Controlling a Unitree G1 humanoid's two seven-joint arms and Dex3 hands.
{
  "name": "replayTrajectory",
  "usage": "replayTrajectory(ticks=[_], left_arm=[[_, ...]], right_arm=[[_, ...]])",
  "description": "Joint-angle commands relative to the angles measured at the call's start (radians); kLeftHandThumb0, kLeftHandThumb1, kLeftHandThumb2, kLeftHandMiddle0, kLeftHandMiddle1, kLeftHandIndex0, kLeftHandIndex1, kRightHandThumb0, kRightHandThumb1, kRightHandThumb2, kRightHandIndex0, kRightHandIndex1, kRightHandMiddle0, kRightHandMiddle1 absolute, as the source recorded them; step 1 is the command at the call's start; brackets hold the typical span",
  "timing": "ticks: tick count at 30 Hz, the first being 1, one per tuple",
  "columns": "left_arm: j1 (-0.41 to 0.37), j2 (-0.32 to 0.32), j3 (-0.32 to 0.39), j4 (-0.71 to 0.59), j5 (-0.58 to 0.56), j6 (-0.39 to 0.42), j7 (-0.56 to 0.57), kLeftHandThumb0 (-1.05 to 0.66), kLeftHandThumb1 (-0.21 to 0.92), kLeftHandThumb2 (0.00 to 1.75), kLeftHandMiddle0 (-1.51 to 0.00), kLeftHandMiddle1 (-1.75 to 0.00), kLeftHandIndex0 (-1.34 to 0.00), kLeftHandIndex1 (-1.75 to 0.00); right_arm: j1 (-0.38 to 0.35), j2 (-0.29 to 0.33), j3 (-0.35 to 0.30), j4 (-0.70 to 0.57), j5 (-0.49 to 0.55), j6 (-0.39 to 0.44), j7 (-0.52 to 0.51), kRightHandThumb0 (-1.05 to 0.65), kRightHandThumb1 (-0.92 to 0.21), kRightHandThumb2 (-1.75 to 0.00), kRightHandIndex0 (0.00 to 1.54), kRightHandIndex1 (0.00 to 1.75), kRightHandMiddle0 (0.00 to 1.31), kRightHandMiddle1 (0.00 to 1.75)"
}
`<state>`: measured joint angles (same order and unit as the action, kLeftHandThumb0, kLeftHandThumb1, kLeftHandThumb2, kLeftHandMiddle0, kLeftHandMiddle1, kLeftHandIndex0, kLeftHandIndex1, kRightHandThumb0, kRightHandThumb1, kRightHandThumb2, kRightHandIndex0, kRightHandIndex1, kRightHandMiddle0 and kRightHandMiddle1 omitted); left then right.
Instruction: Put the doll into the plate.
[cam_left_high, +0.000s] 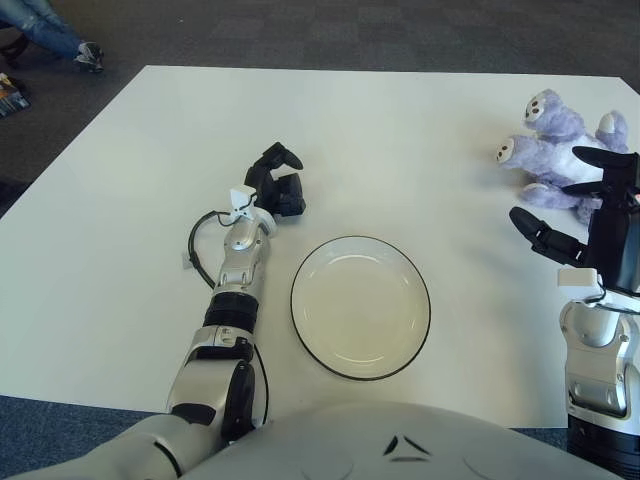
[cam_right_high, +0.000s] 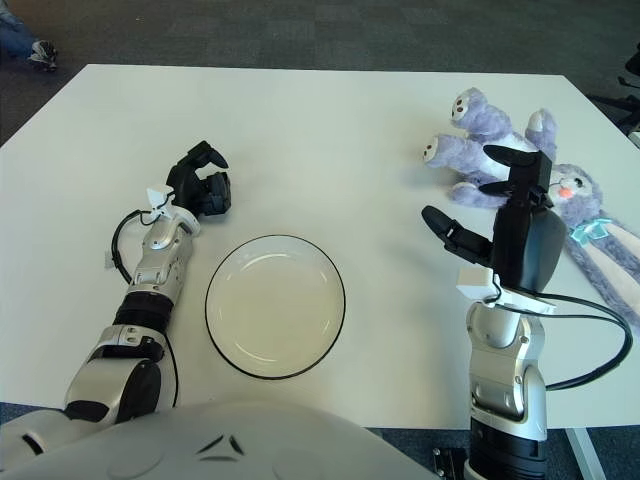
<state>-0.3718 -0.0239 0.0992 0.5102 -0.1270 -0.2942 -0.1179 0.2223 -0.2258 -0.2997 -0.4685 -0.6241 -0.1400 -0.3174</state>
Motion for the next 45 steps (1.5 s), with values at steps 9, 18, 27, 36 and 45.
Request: replayTrajectory(ticks=[9,18,27,36,45], left_arm=[[0.028,-0.002,0.003,0.046,0.002,-0.028,0.0,-0.51,0.24,1.41,-1.29,-1.75,-0.68,-1.75],[0.027,-0.001,0.002,0.052,0.008,-0.037,0.005,-0.51,0.24,1.41,-1.3,-1.75,-0.68,-1.75],[0.029,-0.001,0.002,0.051,0.011,-0.04,0.004,-0.51,0.24,1.41,-1.31,-1.75,-0.68,-1.75],[0.027,-0.002,0.004,0.059,0.007,-0.051,-0.007,-0.51,0.24,1.42,-1.32,-1.75,-0.68,-1.75],[0.025,-0.002,0.005,0.063,0.007,-0.049,-0.003,-0.51,0.24,1.42,-1.33,-1.75,-0.68,-1.75]], right_arm=[[0.01,0.008,-0.014,-0.054,-0.07,0.029,-0.017,-0.97,-0.67,-0.61,0.0,0.69,0.0,1.06],[-0.001,0.025,-0.003,-0.064,-0.131,0.066,-0.045,-0.96,-0.67,-0.61,0.0,0.72,0.0,1.02],[0.007,0.023,0.001,-0.072,-0.158,0.089,-0.039,-1.0,-0.75,-0.52,0.0,0.6,0.0,1.0],[0.013,0.029,-0.002,-0.081,-0.188,0.13,-0.036,-1.0,-0.75,-0.49,0.0,0.52,0.0,0.99],[0.024,0.026,0.005,-0.101,-0.213,0.174,-0.009,-0.95,-0.72,-0.49,0.0,0.41,0.0,0.99]])
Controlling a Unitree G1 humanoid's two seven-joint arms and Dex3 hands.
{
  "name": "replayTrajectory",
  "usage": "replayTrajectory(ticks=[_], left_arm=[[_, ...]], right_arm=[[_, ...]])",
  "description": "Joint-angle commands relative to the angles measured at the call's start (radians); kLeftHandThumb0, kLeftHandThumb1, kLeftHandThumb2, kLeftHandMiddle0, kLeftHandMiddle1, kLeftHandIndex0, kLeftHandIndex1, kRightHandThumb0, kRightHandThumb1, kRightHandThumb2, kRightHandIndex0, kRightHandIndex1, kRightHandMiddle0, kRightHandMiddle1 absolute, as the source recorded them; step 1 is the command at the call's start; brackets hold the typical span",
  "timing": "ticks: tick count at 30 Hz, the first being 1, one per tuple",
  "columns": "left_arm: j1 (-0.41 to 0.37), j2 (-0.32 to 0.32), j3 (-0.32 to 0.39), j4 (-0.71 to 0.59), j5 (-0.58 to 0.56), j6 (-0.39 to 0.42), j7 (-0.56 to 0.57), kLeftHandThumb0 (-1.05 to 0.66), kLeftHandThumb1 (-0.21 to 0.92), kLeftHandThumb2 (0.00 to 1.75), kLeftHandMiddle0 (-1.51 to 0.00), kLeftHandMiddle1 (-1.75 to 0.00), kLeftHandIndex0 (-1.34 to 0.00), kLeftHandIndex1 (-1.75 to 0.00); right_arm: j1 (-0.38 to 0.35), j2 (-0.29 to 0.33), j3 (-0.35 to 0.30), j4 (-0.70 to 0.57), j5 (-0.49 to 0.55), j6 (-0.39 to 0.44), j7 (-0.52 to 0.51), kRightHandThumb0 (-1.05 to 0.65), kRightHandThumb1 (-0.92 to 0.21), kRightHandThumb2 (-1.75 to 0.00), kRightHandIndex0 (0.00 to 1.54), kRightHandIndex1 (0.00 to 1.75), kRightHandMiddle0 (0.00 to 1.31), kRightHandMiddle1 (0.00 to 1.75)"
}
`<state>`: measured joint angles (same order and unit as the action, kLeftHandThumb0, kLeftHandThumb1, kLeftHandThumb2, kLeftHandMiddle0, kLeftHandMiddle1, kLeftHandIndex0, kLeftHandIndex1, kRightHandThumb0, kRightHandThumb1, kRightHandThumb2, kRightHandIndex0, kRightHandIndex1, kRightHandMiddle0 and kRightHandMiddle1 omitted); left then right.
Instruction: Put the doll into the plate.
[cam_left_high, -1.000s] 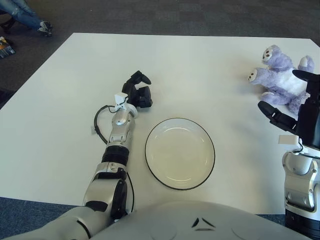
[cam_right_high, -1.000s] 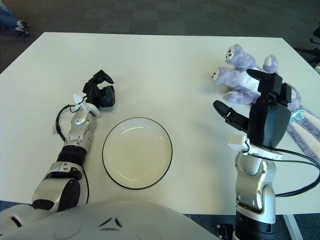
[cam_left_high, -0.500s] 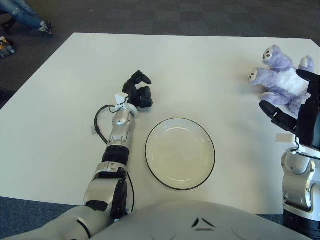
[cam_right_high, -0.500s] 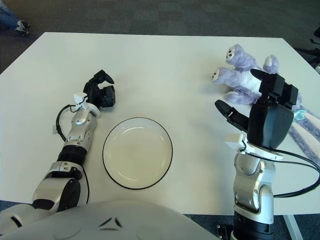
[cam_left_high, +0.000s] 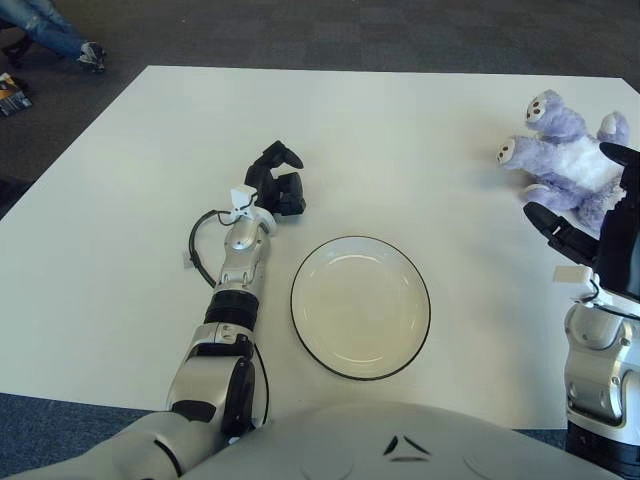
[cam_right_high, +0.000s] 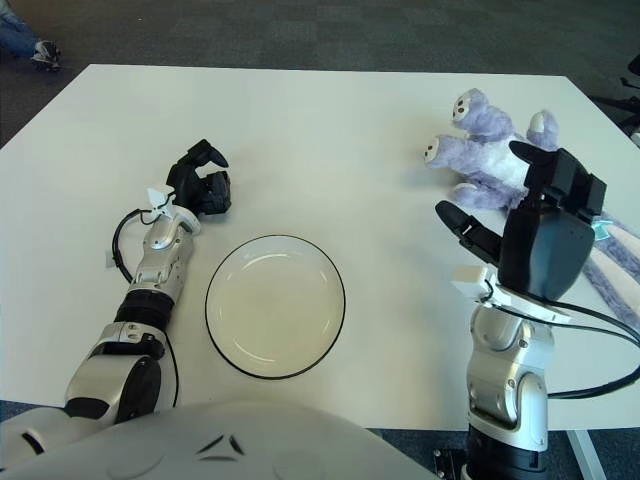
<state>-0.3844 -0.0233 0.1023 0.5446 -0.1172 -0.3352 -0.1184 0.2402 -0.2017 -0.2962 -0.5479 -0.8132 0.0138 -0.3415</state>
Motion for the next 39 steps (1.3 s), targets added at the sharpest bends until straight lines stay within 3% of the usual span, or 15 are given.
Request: replayTrajectory(ticks=[1,15,27,39], left_arm=[[0.038,-0.002,0.002,0.028,-0.003,-0.006,-0.002,-0.51,0.24,1.42,-1.33,-1.75,-0.68,-1.75],[0.037,-0.003,0.003,0.029,-0.009,-0.007,-0.013,-0.51,0.24,1.42,-1.34,-1.75,-0.68,-1.75],[0.039,-0.005,0.004,0.027,-0.01,-0.008,-0.018,-0.51,0.24,1.41,-1.33,-1.75,-0.68,-1.75],[0.046,-0.008,0.008,0.012,-0.021,-0.003,-0.022,-0.51,0.24,1.41,-1.34,-1.75,-0.68,-1.75]], right_arm=[[0.009,0.001,0.001,-0.023,-0.031,0.029,0.02,-0.95,-0.72,-0.49,0.0,0.39,0.0,0.98],[0.011,0.001,0.006,-0.046,-0.162,0.156,0.058,-0.97,-0.74,-0.52,0.0,0.34,0.0,0.99],[-0.008,-0.035,-0.032,-0.025,-0.189,0.212,0.069,-0.96,-0.75,-0.51,0.0,0.36,0.0,0.98],[-0.096,-0.096,-0.06,0.114,-0.218,0.289,0.028,-0.87,-0.59,-0.65,0.0,0.44,0.0,0.92]])
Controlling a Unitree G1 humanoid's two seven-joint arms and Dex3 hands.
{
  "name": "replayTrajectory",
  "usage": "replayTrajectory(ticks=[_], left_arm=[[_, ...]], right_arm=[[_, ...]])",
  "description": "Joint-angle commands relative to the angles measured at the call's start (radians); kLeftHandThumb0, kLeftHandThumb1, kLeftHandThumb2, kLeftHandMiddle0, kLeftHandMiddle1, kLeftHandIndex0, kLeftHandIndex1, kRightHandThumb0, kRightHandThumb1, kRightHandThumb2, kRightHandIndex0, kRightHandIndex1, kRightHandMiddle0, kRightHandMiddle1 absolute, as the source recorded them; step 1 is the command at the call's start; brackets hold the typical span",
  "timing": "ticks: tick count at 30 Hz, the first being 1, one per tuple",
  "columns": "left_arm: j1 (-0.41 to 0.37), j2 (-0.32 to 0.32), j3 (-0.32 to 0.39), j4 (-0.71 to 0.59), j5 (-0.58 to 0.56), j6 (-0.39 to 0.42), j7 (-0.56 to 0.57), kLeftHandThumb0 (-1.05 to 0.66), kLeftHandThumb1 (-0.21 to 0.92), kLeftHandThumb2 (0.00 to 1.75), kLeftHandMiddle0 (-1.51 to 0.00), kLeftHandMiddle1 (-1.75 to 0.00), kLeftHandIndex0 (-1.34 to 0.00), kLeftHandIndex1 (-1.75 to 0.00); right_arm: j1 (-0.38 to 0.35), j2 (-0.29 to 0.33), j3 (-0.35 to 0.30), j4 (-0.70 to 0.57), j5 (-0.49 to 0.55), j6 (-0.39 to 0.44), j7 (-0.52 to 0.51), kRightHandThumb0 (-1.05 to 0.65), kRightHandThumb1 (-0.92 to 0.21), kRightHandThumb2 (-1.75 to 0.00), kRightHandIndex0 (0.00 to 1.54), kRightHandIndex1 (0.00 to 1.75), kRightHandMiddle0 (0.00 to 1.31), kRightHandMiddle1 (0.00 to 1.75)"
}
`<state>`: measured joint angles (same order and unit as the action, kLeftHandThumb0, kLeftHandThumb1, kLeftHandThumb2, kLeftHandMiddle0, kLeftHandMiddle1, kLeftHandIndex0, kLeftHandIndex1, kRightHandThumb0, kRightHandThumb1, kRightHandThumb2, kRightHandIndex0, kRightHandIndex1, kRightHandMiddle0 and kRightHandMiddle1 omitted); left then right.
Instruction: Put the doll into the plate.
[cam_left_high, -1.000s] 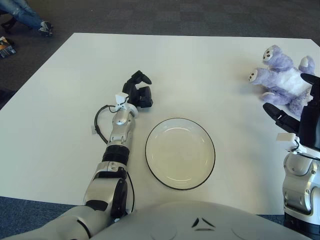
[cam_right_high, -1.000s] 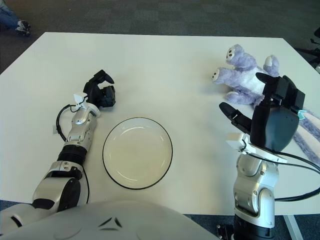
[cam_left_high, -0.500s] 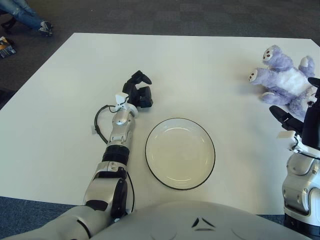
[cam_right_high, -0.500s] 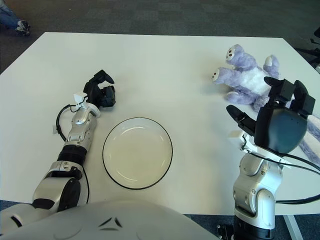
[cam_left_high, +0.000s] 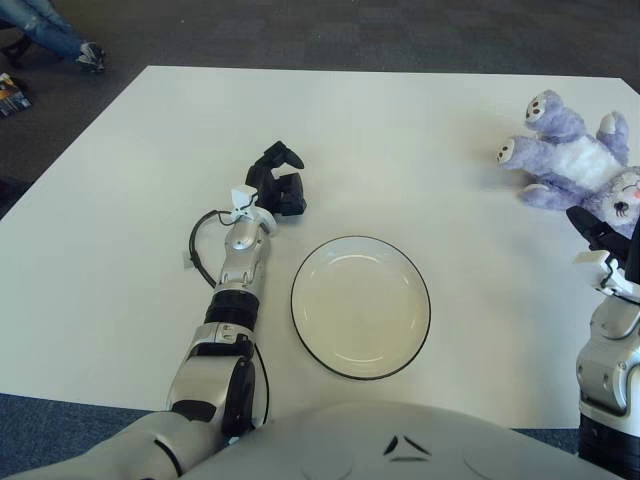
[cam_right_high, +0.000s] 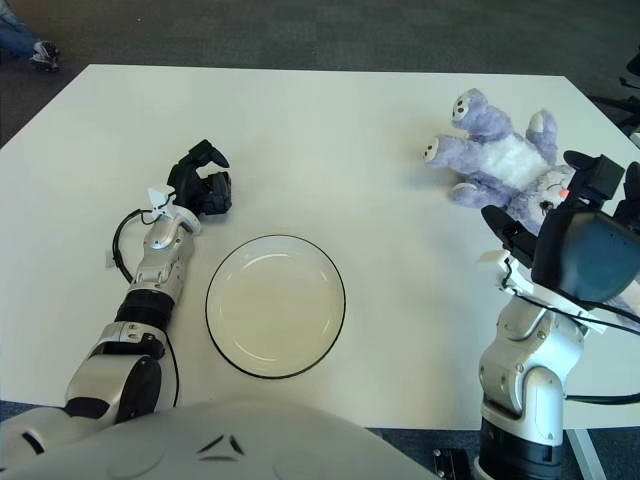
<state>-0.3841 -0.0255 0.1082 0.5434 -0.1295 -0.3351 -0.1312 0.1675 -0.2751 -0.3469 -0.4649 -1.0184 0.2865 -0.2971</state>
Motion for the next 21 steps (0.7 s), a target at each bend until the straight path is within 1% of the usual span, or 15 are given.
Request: replayTrajectory(ticks=[1,2,5,9,15,20,21], left_arm=[[0.047,-0.006,0.002,0.012,-0.01,-0.004,-0.009,-0.51,0.24,1.41,-1.34,-1.75,-0.68,-1.75],[0.047,-0.007,0.002,0.01,-0.011,-0.004,-0.009,-0.51,0.24,1.41,-1.34,-1.75,-0.68,-1.75],[0.047,-0.006,0.002,0.008,-0.014,-0.007,-0.011,-0.51,0.24,1.41,-1.34,-1.75,-0.68,-1.75],[0.05,-0.005,0.0,-0.001,-0.018,-0.008,-0.015,-0.51,0.24,1.41,-1.34,-1.75,-0.68,-1.75],[0.055,-0.007,-0.002,-0.015,-0.023,-0.007,-0.018,-0.51,0.24,1.41,-1.34,-1.75,-0.68,-1.75],[0.057,-0.008,-0.002,-0.023,-0.028,-0.006,-0.026,-0.51,0.24,1.41,-1.34,-1.75,-0.68,-1.75],[0.057,-0.008,-0.002,-0.024,-0.027,-0.005,-0.025,-0.51,0.24,1.41,-1.34,-1.75,-0.68,-1.75]], right_arm=[[-0.031,-0.031,-0.014,0.053,-0.009,0.021,-0.025,-0.87,-0.59,-0.66,0.0,0.44,0.0,0.92],[-0.037,-0.037,-0.017,0.068,-0.007,0.025,-0.031,-0.87,-0.57,-0.66,0.0,0.44,0.0,0.91],[-0.056,-0.089,-0.053,0.195,0.045,-0.005,-0.093,-0.84,-0.54,-0.7,0.0,0.45,0.0,0.87],[-0.076,-0.136,-0.071,0.302,0.077,-0.033,-0.161,-0.81,-0.5,-0.73,0.0,0.43,0.0,0.78],[-0.095,-0.162,-0.054,0.352,0.085,-0.022,-0.215,-0.77,-0.46,-0.78,0.0,0.39,0.0,0.63],[-0.11,-0.172,-0.037,0.374,0.094,-0.002,-0.217,-0.76,-0.43,-0.8,0.0,0.4,0.0,0.56],[-0.114,-0.173,-0.035,0.373,0.1,0.01,-0.202,-0.75,-0.43,-0.81,0.0,0.4,0.0,0.55]])
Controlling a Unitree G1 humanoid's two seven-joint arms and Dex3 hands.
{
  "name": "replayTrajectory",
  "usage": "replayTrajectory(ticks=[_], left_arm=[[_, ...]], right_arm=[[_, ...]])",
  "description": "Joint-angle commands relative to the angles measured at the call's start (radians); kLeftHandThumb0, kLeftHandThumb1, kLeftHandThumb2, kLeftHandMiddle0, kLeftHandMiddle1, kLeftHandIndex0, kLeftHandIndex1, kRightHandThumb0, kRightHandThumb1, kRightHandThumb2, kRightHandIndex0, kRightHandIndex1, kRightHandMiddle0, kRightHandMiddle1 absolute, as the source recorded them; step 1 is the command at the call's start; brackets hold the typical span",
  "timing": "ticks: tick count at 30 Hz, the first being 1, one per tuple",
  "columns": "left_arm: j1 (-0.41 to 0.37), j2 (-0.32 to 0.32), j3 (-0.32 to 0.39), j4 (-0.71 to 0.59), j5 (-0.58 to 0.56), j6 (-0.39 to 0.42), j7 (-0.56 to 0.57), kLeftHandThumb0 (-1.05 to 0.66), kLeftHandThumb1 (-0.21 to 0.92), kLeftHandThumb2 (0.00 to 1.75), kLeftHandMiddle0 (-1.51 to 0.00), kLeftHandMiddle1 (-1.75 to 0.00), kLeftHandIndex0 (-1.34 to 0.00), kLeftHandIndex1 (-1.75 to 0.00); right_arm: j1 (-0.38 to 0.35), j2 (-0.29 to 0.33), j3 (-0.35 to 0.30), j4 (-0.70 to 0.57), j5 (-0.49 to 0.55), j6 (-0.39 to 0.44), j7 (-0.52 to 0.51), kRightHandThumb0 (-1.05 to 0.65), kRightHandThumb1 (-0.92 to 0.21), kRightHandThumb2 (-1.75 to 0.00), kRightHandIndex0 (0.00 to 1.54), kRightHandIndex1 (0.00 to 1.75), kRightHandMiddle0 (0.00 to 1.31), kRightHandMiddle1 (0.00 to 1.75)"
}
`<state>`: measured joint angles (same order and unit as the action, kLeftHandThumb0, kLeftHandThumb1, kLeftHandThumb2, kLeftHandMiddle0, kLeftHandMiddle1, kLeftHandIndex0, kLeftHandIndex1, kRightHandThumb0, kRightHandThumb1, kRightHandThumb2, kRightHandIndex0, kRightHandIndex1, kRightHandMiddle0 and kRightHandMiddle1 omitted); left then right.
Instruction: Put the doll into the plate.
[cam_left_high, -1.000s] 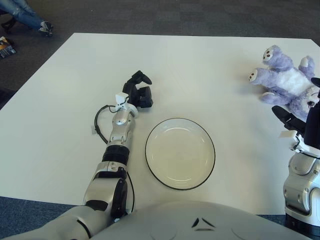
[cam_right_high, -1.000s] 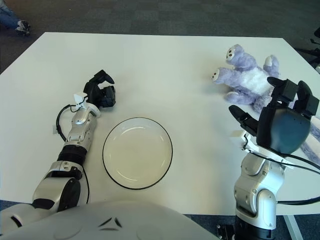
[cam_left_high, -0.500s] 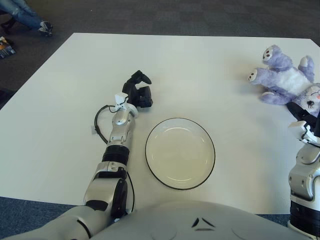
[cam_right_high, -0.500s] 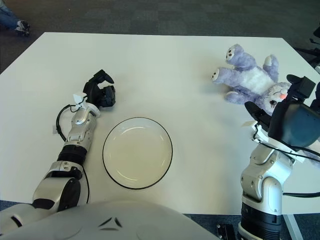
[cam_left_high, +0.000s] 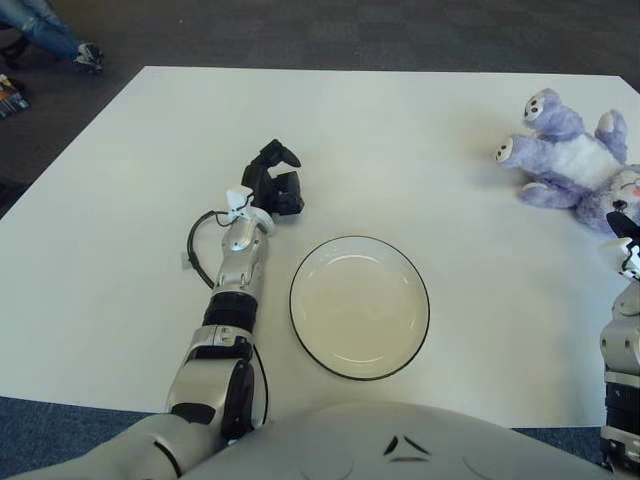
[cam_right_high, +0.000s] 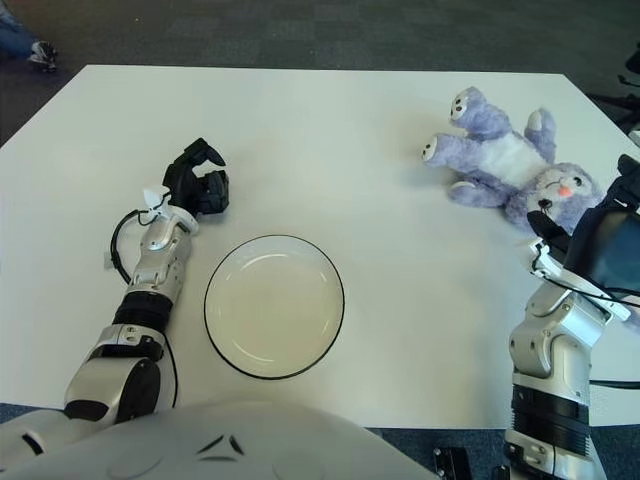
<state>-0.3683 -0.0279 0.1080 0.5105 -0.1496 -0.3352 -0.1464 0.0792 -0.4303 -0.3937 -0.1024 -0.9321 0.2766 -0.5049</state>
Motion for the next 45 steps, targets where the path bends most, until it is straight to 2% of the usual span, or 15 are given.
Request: replayTrajectory(ticks=[1,8,10,14,20,26,32,40,45], left_arm=[[0.041,-0.005,-0.002,0.008,-0.006,-0.005,-0.009,-0.51,0.24,1.41,-1.34,-1.75,-0.68,-1.75],[0.044,-0.004,-0.003,0.002,-0.004,-0.006,-0.011,-0.51,0.24,1.42,-1.33,-1.75,-0.68,-1.75],[0.045,-0.004,-0.002,0.0,-0.006,-0.008,-0.013,-0.51,0.24,1.42,-1.33,-1.75,-0.68,-1.75],[0.046,-0.006,-0.001,-0.004,-0.008,-0.009,-0.017,-0.51,0.23,1.42,-1.33,-1.75,-0.68,-1.75],[0.051,-0.006,-0.001,-0.015,-0.011,-0.004,-0.022,-0.51,0.23,1.42,-1.33,-1.75,-0.68,-1.75],[0.058,-0.006,-0.001,-0.027,-0.013,0.0,-0.025,-0.51,0.23,1.43,-1.33,-1.75,-0.69,-1.75],[0.059,-0.005,-0.001,-0.029,-0.011,0.001,-0.026,-0.51,0.22,1.43,-1.33,-1.75,-0.69,-1.75],[0.065,-0.007,-0.002,-0.038,-0.007,0.001,-0.022,-0.52,0.22,1.43,-1.34,-1.75,-0.69,-1.75],[0.069,-0.008,-0.005,-0.043,-0.003,0.001,-0.019,-0.52,0.22,1.43,-1.34,-1.75,-0.69,-1.75]], right_arm=[[-0.028,-0.018,0.014,0.011,0.018,0.028,0.016,-0.75,-0.42,-0.81,0.0,0.4,0.0,0.54],[-0.036,-0.04,0.03,0.009,0.042,0.078,0.092,-0.76,-0.42,-0.82,0.0,0.4,0.0,0.46],[-0.035,-0.069,0.035,0.013,0.056,0.092,0.162,-0.78,-0.46,-0.8,0.0,0.32,0.0,0.39],[-0.047,-0.123,0.034,0.059,0.097,0.089,0.239,-0.82,-0.51,-0.76,0.0,0.2,0.0,0.31],[-0.063,-0.166,0.043,0.106,0.135,0.077,0.268,-0.86,-0.58,-0.69,0.0,0.04,0.0,0.31],[-0.126,-0.216,0.055,0.227,0.208,0.039,0.289,-0.88,-0.61,-0.66,0.0,0.0,0.0,0.39],[-0.197,-0.301,0.09,0.394,0.28,-0.034,0.341,-0.93,-0.65,-0.61,0.0,0.0,0.0,0.43],[-0.216,-0.366,0.116,0.453,0.367,-0.101,0.433,-1.01,-0.74,-0.51,0.0,0.0,0.0,0.43],[-0.238,-0.4,0.132,0.503,0.406,-0.152,0.461,-1.01,-0.75,-0.49,0.0,0.0,0.0,0.43]])
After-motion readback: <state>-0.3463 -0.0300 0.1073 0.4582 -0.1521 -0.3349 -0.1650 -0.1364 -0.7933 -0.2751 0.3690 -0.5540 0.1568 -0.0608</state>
